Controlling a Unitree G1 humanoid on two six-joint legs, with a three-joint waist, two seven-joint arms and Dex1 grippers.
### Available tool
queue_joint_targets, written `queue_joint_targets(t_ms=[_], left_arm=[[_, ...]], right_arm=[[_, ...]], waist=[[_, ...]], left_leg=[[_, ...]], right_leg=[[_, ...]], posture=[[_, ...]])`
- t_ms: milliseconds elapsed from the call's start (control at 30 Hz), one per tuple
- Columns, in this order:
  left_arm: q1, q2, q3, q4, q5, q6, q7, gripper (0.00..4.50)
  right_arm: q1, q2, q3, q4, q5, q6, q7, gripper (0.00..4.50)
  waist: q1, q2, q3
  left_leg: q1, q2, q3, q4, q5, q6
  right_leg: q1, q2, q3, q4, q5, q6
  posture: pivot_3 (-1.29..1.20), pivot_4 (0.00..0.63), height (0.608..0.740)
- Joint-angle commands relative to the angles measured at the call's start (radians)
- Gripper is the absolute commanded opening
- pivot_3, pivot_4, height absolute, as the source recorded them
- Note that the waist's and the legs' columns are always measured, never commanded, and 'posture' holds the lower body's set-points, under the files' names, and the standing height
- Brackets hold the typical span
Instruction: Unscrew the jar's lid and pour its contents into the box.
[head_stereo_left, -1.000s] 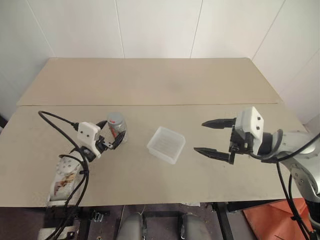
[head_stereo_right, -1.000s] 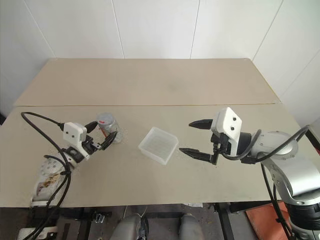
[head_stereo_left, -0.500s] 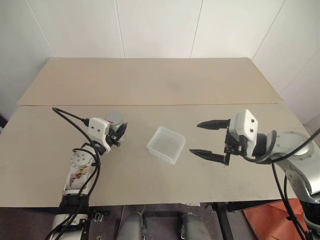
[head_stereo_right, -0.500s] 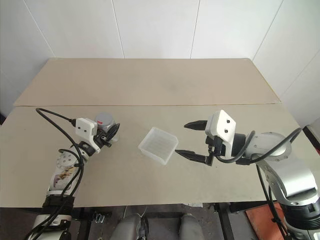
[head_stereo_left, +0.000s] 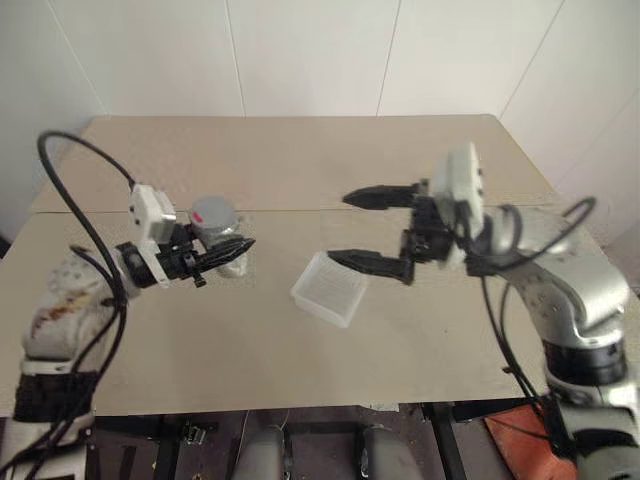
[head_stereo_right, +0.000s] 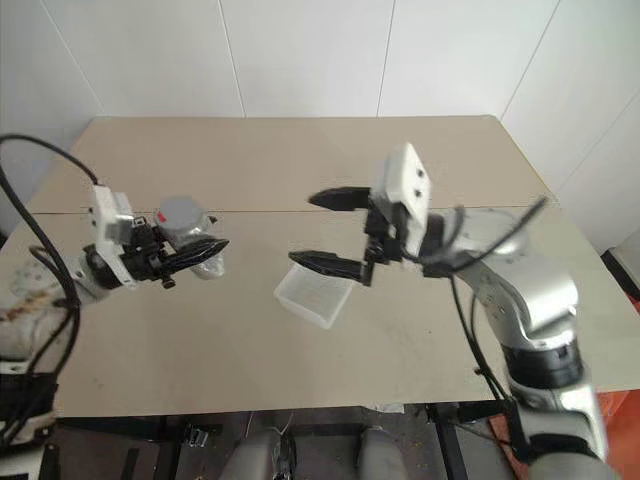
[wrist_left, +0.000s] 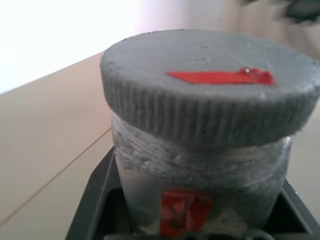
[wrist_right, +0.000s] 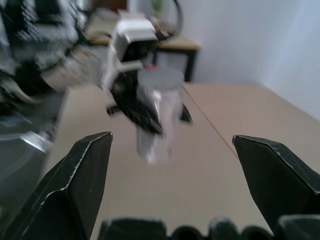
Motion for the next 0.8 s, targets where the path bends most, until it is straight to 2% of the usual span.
queue_joint_targets(t_ms=[33,367,800], left_arm=[[-0.089,-0.051,-0.073,0.072,0.000,-0.006,-0.079,1.95],[-0.292,-0.201,-0.200,0.300,0.094,-0.100,-0.210,1.95],[-0.312,-0.227,-0.209,0.343,0.160,-0.172,-0.271,1.95]], right_arm=[[-0.080,0.064,0.014,0.012,0.037,0.075,-0.067,4.50],[-0.121,0.148,0.110,0.074,-0.101,0.079,-0.162,4.50],[-0.140,0.188,0.096,0.140,-0.115,0.094,-0.160,4.50]], waist=[[0.005,0.000,0.000],[0.003,0.000,0.000],[-0.011,0.000,0.000]], left_leg=[[0.000,0.000,0.000,0.000,0.000,0.000],[-0.006,-0.001,0.001,0.000,0.000,0.001],[-0.006,0.000,-0.002,0.000,0.000,0.001]], right_leg=[[0.000,0.000,-0.001,0.000,0.000,0.000],[-0.001,0.000,-0.005,0.000,0.000,0.001],[-0.001,0.000,-0.005,0.001,0.000,0.001]], posture=[[0.00,0.150,0.740],[0.00,0.150,0.740],[0.00,0.150,0.740]])
